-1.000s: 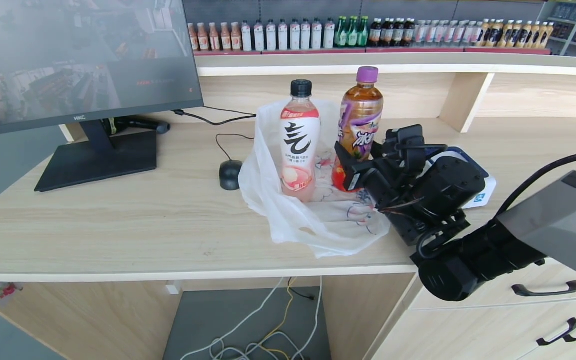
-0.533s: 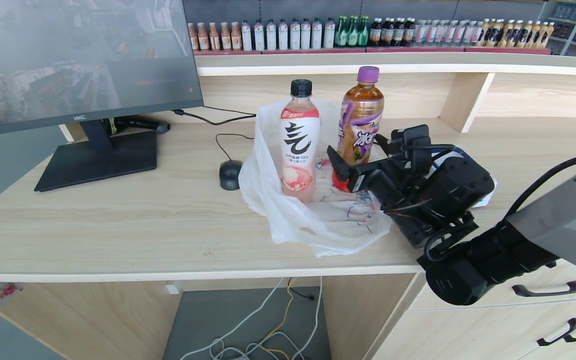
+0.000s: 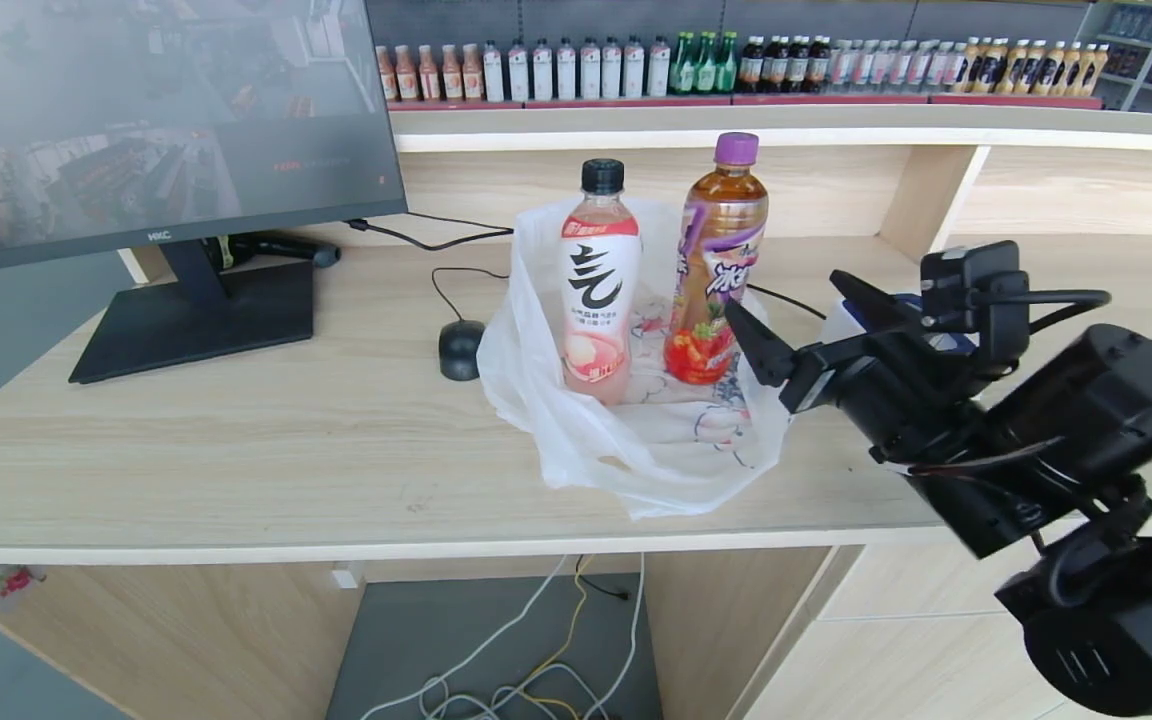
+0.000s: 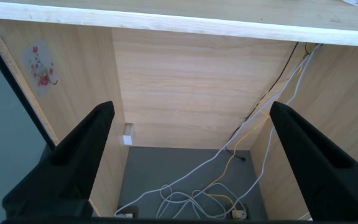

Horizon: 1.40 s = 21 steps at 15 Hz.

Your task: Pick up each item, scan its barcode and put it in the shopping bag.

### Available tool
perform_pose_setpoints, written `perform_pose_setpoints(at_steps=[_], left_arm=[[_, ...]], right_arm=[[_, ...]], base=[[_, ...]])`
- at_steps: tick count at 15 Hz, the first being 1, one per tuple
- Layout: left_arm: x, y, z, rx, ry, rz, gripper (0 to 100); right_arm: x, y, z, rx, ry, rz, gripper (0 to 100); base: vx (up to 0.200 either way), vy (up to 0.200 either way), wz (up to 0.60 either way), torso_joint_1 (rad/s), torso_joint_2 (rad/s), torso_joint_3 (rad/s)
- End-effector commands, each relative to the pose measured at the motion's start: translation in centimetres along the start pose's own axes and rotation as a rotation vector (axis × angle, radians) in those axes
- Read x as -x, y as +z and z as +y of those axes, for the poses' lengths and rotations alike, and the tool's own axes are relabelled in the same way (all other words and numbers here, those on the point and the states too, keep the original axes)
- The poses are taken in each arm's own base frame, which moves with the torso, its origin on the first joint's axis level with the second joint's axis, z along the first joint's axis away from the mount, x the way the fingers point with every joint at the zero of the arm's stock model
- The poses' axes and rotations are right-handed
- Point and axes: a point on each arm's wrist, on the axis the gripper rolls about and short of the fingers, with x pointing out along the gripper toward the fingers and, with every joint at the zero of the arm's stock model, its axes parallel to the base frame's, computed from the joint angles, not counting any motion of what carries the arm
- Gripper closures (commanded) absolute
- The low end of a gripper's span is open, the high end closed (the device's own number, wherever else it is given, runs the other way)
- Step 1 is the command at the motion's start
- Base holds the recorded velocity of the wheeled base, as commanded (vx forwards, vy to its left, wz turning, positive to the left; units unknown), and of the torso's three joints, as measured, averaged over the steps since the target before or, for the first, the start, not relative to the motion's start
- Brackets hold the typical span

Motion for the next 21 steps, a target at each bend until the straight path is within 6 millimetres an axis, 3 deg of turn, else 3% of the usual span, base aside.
perform_pose_setpoints(at_steps=[1,2,5,8,11,15,17,19,21], left_arm=[[0.0,0.0,0.0,0.000,0.001,-0.001,0],[0.0,0.0,0.0,0.000,0.001,-0.001,0],[0.0,0.0,0.0,0.000,0.001,-0.001,0],[0.0,0.0,0.0,0.000,0.001,-0.001,0],[0.0,0.0,0.0,0.000,0.001,-0.001,0],[0.0,0.0,0.0,-0.001,-0.001,-0.001,0],[0.0,0.0,0.0,-0.007,0.001,-0.001,0],[0.0,0.0,0.0,-0.007,0.001,-0.001,0],[0.0,0.0,0.0,-0.007,0.001,-0.001,0]], right_arm=[[4.3,3.4,-1.0,-0.014,-0.010,-0.043,0],[9.0,4.7,-1.7,-0.011,-0.015,-0.036,0],[15.8,4.3,-2.6,-0.016,-0.020,0.024,0],[17.7,4.6,-2.9,-0.042,-0.028,0.065,0],[21.0,3.9,-3.1,-0.055,-0.013,0.240,0],[27.6,2.0,-3.4,-0.028,0.029,0.459,0],[29.8,1.0,-3.4,-0.018,0.060,0.510,0],[31.6,0.1,-3.5,-0.005,0.066,0.550,0],[31.7,0.0,-3.5,-0.033,0.068,0.558,0]], base=[[0.000,0.000,0.00,0.000,0.00,0.000],[0.000,0.000,0.00,0.000,0.00,0.000],[0.000,0.000,0.00,0.000,0.00,0.000],[0.000,0.000,0.00,0.000,0.00,0.000],[0.000,0.000,0.00,0.000,0.00,0.000],[0.000,0.000,0.00,0.000,0.00,0.000],[0.000,0.000,0.00,0.000,0.00,0.000],[0.000,0.000,0.00,0.000,0.00,0.000],[0.000,0.000,0.00,0.000,0.00,0.000]])
